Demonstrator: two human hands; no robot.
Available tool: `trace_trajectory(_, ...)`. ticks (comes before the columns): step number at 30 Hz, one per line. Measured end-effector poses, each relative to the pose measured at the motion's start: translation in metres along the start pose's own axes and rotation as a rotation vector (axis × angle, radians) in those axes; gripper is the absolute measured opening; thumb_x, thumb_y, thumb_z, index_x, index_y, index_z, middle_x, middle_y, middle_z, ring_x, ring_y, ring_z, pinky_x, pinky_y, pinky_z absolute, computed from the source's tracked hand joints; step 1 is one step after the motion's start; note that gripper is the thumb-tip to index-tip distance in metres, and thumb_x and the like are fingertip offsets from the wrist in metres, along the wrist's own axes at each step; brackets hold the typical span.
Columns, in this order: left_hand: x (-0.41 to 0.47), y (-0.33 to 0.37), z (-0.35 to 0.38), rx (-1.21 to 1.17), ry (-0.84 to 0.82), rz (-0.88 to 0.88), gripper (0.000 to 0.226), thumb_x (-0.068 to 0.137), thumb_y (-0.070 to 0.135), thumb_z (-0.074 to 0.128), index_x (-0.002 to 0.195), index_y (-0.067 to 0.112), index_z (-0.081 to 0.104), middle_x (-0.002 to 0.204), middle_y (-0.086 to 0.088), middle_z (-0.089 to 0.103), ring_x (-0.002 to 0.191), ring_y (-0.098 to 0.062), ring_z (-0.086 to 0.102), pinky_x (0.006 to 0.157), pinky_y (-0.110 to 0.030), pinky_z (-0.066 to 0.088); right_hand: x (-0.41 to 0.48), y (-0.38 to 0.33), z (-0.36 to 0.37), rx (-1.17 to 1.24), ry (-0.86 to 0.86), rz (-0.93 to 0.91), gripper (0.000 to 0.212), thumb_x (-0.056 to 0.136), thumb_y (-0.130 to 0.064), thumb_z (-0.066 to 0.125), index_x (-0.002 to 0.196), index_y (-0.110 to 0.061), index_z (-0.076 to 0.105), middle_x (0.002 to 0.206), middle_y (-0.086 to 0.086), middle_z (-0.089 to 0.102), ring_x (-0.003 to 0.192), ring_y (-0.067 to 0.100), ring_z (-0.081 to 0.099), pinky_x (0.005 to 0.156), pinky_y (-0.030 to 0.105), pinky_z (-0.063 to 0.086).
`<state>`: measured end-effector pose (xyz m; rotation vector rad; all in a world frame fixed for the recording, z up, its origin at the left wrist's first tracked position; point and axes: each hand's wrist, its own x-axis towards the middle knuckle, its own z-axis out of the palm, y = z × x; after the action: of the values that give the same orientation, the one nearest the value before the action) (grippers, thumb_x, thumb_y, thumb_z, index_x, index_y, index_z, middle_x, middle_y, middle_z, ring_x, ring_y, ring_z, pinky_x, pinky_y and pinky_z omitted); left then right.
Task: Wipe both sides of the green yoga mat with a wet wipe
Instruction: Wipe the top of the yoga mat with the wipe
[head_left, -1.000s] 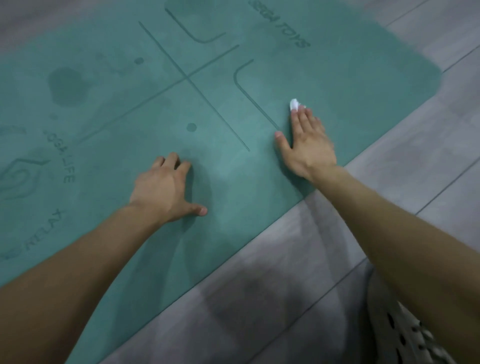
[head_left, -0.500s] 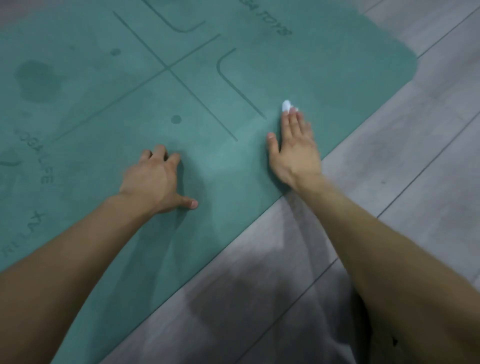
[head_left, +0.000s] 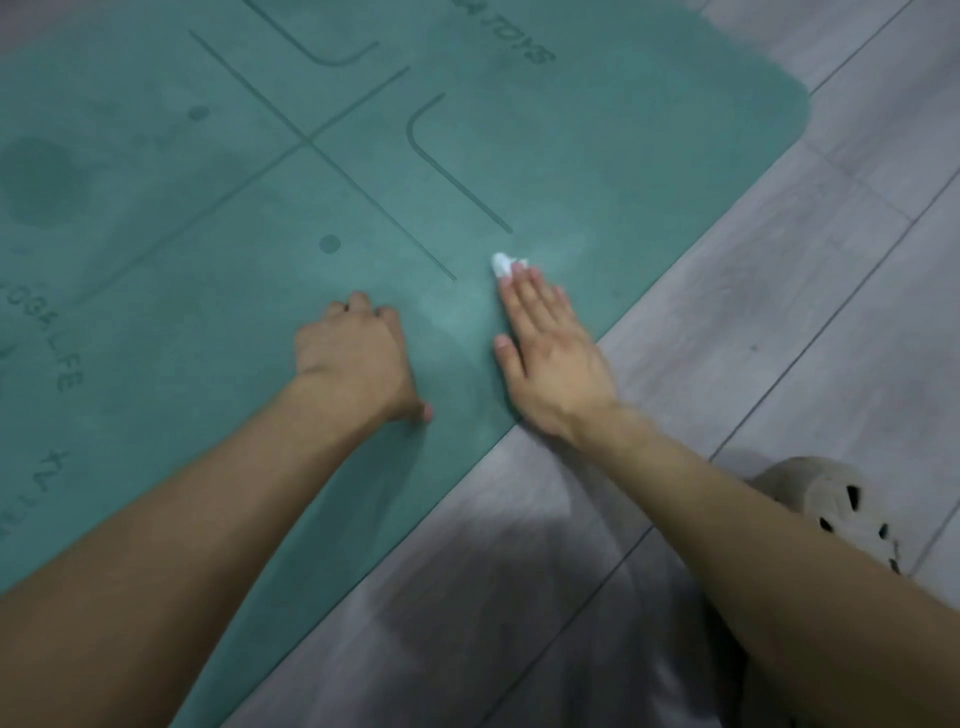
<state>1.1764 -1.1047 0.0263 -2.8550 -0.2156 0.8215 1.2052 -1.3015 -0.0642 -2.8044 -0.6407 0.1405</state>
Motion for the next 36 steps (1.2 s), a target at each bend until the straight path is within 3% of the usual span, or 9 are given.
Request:
trace_trajectory(4, 0.009, 0.007, 0.004, -0.059, 0.066, 0.118, 0.109, 0.06, 0.072, 0.09, 0.143, 0.018, 0.045, 0.138, -0.009, 0.043, 0.133, -0.03, 0.046, 0.098, -0.045, 0.05, -0.03, -0.012, 0.0, -0.028, -0.103, -0.366, 0.064, 0.111, -0.033, 0.029, 0.169, -0.013, 0.01, 0.176, 0.001, 0.008, 0.163, 0.015, 0.002, 0.133, 0.041, 0.007)
trace_trajectory(9, 0.013, -0.002, 0.011, -0.088, 0.094, 0.149, 0.109, 0.052, 0.075, 0.091, 0.136, 0.019, 0.049, 0.131, -0.007, 0.043, 0.127, -0.03, 0.044, 0.094, -0.047, 0.053, 0.023, 0.054, -0.015, -0.048, 0.04, 0.182, 0.067, 0.109, -0.044, 0.018, 0.168, -0.012, 0.013, 0.176, 0.005, 0.013, 0.163, 0.018, 0.006, 0.133, 0.04, 0.005)
trace_trajectory(11, 0.014, -0.001, 0.01, -0.089, 0.105, 0.152, 0.11, 0.049, 0.076, 0.091, 0.135, 0.02, 0.049, 0.13, -0.007, 0.044, 0.126, -0.03, 0.045, 0.095, -0.047, 0.053, 0.018, 0.029, -0.01, -0.02, 0.06, 0.245, 0.07, 0.109, -0.046, 0.019, 0.168, -0.01, 0.009, 0.176, 0.007, 0.007, 0.163, 0.019, 0.001, 0.133, 0.041, 0.005)
trace_trajectory(15, 0.016, 0.004, 0.002, -0.046, 0.086, 0.164, 0.112, 0.046, 0.076, 0.092, 0.131, 0.019, 0.048, 0.13, -0.009, 0.045, 0.126, -0.032, 0.047, 0.097, -0.045, 0.053, -0.053, -0.033, 0.009, -0.013, -0.117, -0.307, 0.067, 0.112, -0.041, 0.028, 0.168, -0.01, 0.008, 0.177, 0.005, 0.002, 0.163, 0.017, -0.005, 0.132, 0.043, 0.008)
trace_trajectory(17, 0.019, 0.007, -0.001, -0.041, 0.067, 0.157, 0.114, 0.044, 0.075, 0.094, 0.131, 0.019, 0.046, 0.131, -0.01, 0.045, 0.126, -0.033, 0.047, 0.095, -0.045, 0.051, -0.052, -0.002, -0.002, -0.059, -0.115, -0.394, 0.065, 0.113, -0.039, 0.027, 0.169, -0.014, 0.006, 0.177, 0.002, 0.004, 0.163, 0.015, -0.003, 0.132, 0.042, 0.007)
trace_trajectory(23, 0.022, 0.01, -0.002, -0.042, 0.062, 0.112, 0.121, 0.037, 0.075, 0.096, 0.132, 0.021, 0.045, 0.126, -0.01, 0.046, 0.124, -0.034, 0.049, 0.091, -0.049, 0.054, -0.005, 0.079, -0.026, -0.022, 0.038, 0.301, 0.074, 0.108, -0.055, 0.014, 0.169, -0.012, 0.005, 0.177, 0.005, 0.004, 0.163, 0.018, -0.001, 0.132, 0.041, 0.005)
trace_trajectory(27, 0.02, 0.008, 0.001, -0.062, 0.079, 0.093, 0.122, 0.038, 0.077, 0.094, 0.137, 0.024, 0.047, 0.128, -0.008, 0.047, 0.125, -0.032, 0.049, 0.092, -0.047, 0.053, -0.061, -0.011, 0.005, 0.041, -0.098, -0.185, 0.077, 0.109, -0.056, 0.026, 0.168, -0.011, 0.003, 0.177, 0.004, -0.003, 0.162, 0.016, -0.01, 0.132, 0.041, 0.006)
trace_trajectory(30, 0.018, 0.008, 0.004, -0.072, 0.074, 0.08, 0.121, 0.041, 0.075, 0.094, 0.14, 0.024, 0.048, 0.13, -0.007, 0.048, 0.126, -0.032, 0.049, 0.093, -0.046, 0.052, -0.074, -0.005, 0.006, 0.008, -0.145, -0.477, 0.072, 0.111, -0.05, 0.031, 0.169, -0.013, 0.008, 0.177, 0.003, 0.006, 0.163, 0.015, -0.002, 0.132, 0.041, 0.008)
trace_trajectory(36, 0.016, 0.012, 0.003, -0.114, 0.043, 0.038, 0.123, 0.042, 0.069, 0.098, 0.145, 0.023, 0.047, 0.132, -0.008, 0.048, 0.126, -0.034, 0.049, 0.099, -0.049, 0.053, -0.017, 0.103, -0.035, 0.004, -0.015, 0.207, 0.076, 0.108, -0.058, 0.012, 0.168, -0.015, -0.005, 0.177, 0.002, -0.005, 0.162, 0.015, -0.008, 0.132, 0.043, 0.006)
